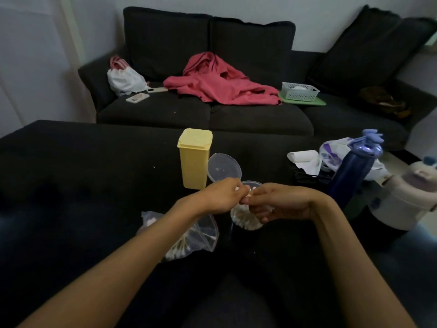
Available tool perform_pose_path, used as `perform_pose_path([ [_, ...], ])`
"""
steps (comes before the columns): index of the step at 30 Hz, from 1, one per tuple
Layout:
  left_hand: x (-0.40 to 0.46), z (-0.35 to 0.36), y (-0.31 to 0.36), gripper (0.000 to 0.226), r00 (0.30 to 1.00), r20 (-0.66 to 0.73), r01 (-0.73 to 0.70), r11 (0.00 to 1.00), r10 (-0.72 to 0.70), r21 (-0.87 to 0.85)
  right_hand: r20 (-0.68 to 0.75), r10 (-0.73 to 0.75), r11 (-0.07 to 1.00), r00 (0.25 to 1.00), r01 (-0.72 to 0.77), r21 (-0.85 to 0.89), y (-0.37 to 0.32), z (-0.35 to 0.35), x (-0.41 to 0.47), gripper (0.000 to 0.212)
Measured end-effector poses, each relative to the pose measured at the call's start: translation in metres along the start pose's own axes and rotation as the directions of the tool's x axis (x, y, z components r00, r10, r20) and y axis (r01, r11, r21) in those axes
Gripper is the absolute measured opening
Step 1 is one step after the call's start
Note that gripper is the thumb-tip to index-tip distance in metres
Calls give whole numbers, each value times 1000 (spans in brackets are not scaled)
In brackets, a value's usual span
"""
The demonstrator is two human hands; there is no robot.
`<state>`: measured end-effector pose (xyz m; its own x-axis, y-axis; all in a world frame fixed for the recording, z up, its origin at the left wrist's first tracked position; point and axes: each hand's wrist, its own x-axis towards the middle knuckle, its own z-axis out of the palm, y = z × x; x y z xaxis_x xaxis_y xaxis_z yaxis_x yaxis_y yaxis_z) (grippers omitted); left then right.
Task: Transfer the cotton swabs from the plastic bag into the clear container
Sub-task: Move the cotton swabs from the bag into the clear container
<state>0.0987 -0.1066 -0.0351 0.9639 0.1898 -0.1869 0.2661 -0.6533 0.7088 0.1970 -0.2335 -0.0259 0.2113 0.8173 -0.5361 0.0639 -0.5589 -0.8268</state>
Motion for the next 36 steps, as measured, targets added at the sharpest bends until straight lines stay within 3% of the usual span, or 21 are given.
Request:
perform_pose_path([
  [7,18,10,8,30,993,-114,-5,993,-8,-115,-175,-116,968,978,151,200,14,-15,-5,26],
  [10,28,11,9,30,983,-181,15,988,-42,-151,-243,-132,885,961,225,409,21,-17,-7,44],
  [12,32,13,11,35,960,-271,31,989,-69,-142,-363,-106,826,926,285,486,22,-13,0,47],
  [14,36,18,16,35,934,-346,56,993,-89,-105,-576,-80,871,813,339,357,21,-4,14,44],
  [16,39,23,21,32,912,-399,78,995,-98,-67,-766,-100,914,635,362,181,19,7,27,43],
  [18,41,28,26,32,905,-407,101,992,-123,-75,-853,-132,920,505,382,83,16,12,33,43],
  [21,43,30,27,31,909,-389,114,987,-149,-111,-891,-226,899,394,436,-35,17,12,32,42],
  [25,47,25,28,31,908,-396,118,991,-134,-64,-862,-320,847,393,527,-74,18,18,32,34],
  [30,40,21,36,29,953,-251,58,920,-167,-389,-896,-325,823,304,557,-110,22,13,30,21],
  [33,34,17,35,25,971,-163,69,864,-172,-498,-868,-320,850,379,519,-87,21,10,30,17],
  [36,34,15,27,29,978,-156,74,929,-139,-363,-834,-295,892,467,448,-65,23,9,31,16],
])
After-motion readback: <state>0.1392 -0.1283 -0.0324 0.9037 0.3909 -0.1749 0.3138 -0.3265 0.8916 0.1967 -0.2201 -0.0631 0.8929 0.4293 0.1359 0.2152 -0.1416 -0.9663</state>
